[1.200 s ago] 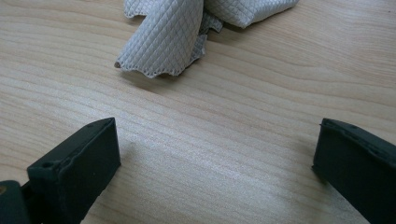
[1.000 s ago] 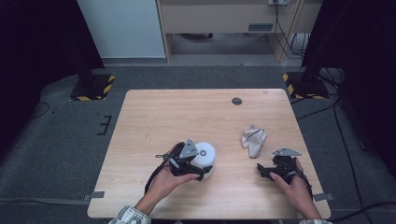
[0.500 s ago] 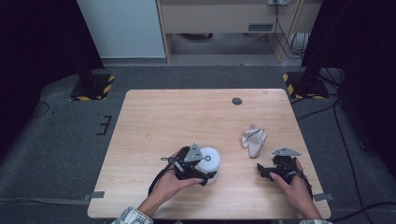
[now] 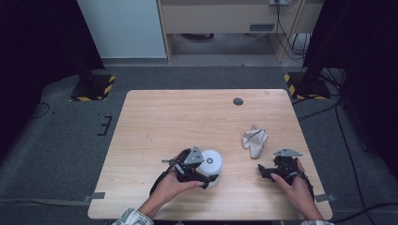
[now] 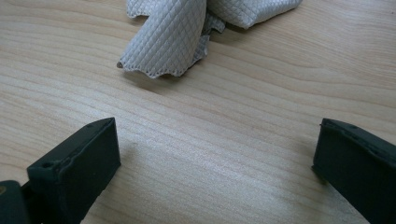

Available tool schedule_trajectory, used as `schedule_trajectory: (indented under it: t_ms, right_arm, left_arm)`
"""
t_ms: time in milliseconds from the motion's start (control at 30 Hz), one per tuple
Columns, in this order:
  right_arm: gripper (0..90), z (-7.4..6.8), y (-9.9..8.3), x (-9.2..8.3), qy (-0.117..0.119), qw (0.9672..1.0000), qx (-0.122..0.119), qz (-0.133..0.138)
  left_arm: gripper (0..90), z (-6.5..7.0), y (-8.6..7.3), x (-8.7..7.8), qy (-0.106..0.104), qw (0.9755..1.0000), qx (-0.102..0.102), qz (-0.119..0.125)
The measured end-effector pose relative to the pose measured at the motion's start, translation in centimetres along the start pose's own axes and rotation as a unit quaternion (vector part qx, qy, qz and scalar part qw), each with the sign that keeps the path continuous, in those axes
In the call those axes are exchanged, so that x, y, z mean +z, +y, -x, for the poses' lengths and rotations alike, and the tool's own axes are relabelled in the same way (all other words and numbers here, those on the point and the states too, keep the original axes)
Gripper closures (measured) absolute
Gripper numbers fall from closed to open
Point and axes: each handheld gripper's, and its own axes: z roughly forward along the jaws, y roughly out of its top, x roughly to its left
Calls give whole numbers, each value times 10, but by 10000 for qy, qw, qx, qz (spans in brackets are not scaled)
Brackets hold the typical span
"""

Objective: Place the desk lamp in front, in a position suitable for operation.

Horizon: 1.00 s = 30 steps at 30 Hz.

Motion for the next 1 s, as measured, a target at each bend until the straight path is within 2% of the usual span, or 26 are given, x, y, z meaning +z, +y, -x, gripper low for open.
schedule_trajectory:
  t_ms: [133, 267, 333, 367, 400, 467, 600, 633, 700, 733, 767, 900, 1000]
  right_arm:
    - [7, 0, 0, 0, 19, 10000, -11, -4]
    - [13, 5, 0, 0, 224, 9995, -203, -5]
    - [81, 7, 2, -2, 234, 9995, -216, -45]
    - [154, 8, 2, -4, 255, 9994, -238, -31]
    - [186, 9, 3, -6, 253, 9994, -228, 25]
    - [299, 12, 6, -11, 244, 9989, -361, 187]
    - [504, 15, 12, -23, 368, 9964, -497, 582]
    - [589, 15, 12, -27, 357, 9954, -552, 702]
    - [675, 16, 14, -33, 443, 9940, -543, 845]
    - [675, 16, 14, -33, 443, 9940, -543, 845]
    - [766, 17, 17, -37, 363, 9927, -656, 943]
    - [810, 23, 25, -35, 273, 9932, -725, 874]
    - [797, 26, 42, -28, 160, 9934, -873, 721]
  left_arm:
    - [32, 0, -3, -3, 49, 10000, 6, 85]
    - [32, 2, -7, -10, 54, 9999, 35, 84]
    - [32, 2, -10, -15, 69, 9999, 50, 97]
    - [32, 3, -12, -18, 84, 9999, 72, 88]
    - [32, 3, -14, -22, 98, 9999, 109, 69]
    - [32, 3, -15, -24, 116, 9998, 118, 60]
    - [34, 2, -22, -35, 140, 9999, 88, 42]
    - [34, 1, -26, -39, 170, 9998, 126, -30]
    - [36, 0, -30, -42, 194, 9997, 140, -80]
    - [38, 0, -30, -42, 194, 9997, 140, -80]
    - [40, -2, -33, -47, 245, 9995, 143, -125]
    - [45, -5, -37, -55, 325, 9994, 88, -108]
    - [48, -9, -41, -63, 412, 9991, -4, -19]
